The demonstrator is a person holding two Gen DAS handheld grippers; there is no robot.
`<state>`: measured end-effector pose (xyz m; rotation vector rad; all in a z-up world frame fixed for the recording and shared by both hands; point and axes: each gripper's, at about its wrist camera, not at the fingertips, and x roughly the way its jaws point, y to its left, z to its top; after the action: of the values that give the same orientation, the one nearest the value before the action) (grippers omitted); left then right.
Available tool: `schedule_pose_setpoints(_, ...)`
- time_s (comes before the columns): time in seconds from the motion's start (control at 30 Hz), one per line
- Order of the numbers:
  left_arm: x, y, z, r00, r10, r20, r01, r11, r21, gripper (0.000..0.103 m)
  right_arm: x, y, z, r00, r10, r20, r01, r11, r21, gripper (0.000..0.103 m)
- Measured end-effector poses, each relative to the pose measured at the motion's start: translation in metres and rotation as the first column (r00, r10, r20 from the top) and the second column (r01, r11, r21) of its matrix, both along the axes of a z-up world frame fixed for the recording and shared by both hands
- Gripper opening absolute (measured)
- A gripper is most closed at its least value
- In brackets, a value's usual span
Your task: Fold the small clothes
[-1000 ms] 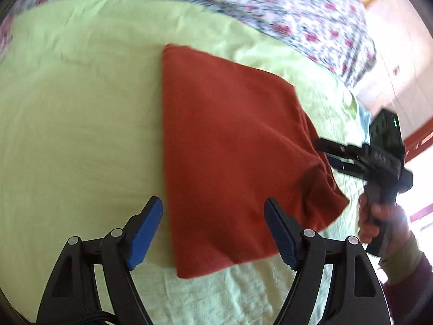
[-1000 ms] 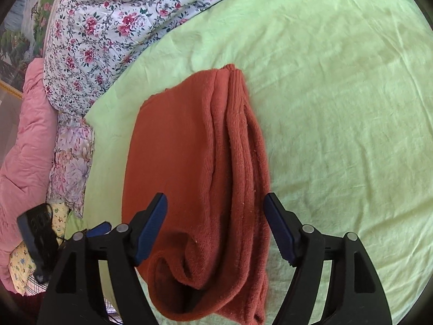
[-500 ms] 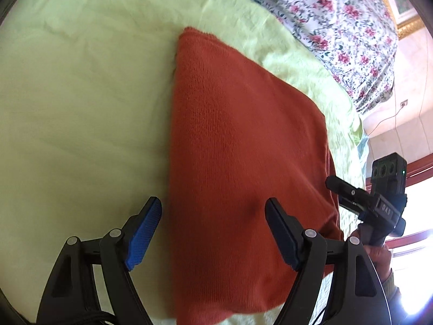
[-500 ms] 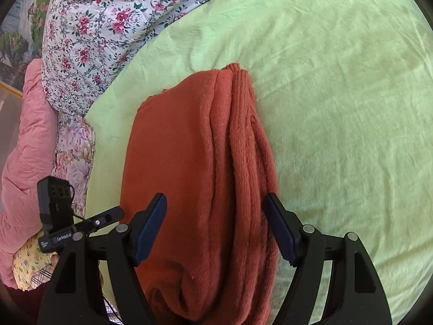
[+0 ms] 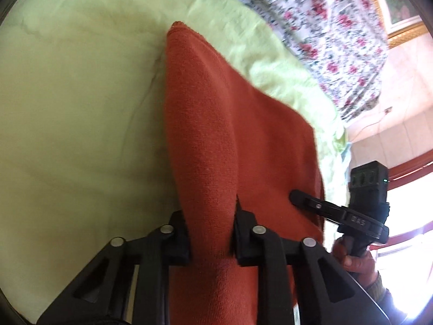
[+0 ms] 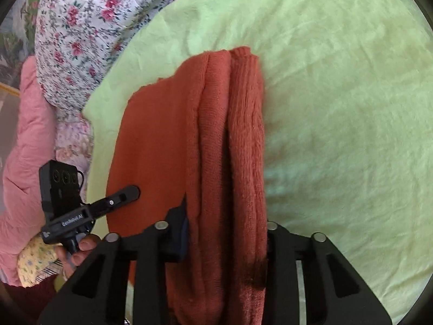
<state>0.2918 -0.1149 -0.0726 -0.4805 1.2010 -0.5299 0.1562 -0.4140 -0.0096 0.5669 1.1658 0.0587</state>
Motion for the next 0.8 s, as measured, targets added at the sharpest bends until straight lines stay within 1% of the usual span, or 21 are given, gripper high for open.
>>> schedule_pose_setpoints(0.1,-0.014,0.011,0.017,0.999,0.005,0.034,-0.006,1.000,0.006,0.020,-0.002,0.016,0.009,0.999,0.025,0.023,-0.025,1.000,0.001,0.029)
schedule_pose_setpoints(0.2,-0.033,0.037,0.035,0.997,0.040,0.064,-0.040,0.999,0.007,0.020,0.000,0.042,0.015,0.996,0.074,0.044,-0.075,0.997,0.021,0.029)
schedule_pose_setpoints(0.37,-0.065,0.105,0.057,0.987,0.132,0.094,-0.134,0.991,0.018,0.020,0.015,0.098,0.010,0.980,0.184,0.078,-0.190,0.979,0.080,0.029)
schedule_pose_setpoints(0.47,-0.083,0.145,0.064,0.977,0.183,0.113,-0.190,0.980,0.061,0.020,0.029,0.134,-0.001,0.964,0.254,0.082,-0.262,0.958,0.115,0.029)
schedule_pose_setpoints(0.53,-0.092,0.165,0.063,0.970,0.212,0.115,-0.222,0.971,0.086,0.020,0.039,0.163,-0.013,0.950,0.301,0.080,-0.310,0.941,0.133,0.029)
schedule_pose_setpoints(0.67,-0.105,0.201,0.050,0.955,0.285,0.088,-0.292,0.952,0.091,0.020,0.053,0.199,-0.031,0.930,0.362,0.063,-0.368,0.920,0.133,0.029)
schedule_pose_setpoints(0.8,-0.109,0.217,0.025,0.945,0.323,0.045,-0.327,0.937,0.124,0.023,0.060,0.211,-0.049,0.925,0.380,0.028,-0.381,0.919,0.107,0.029)
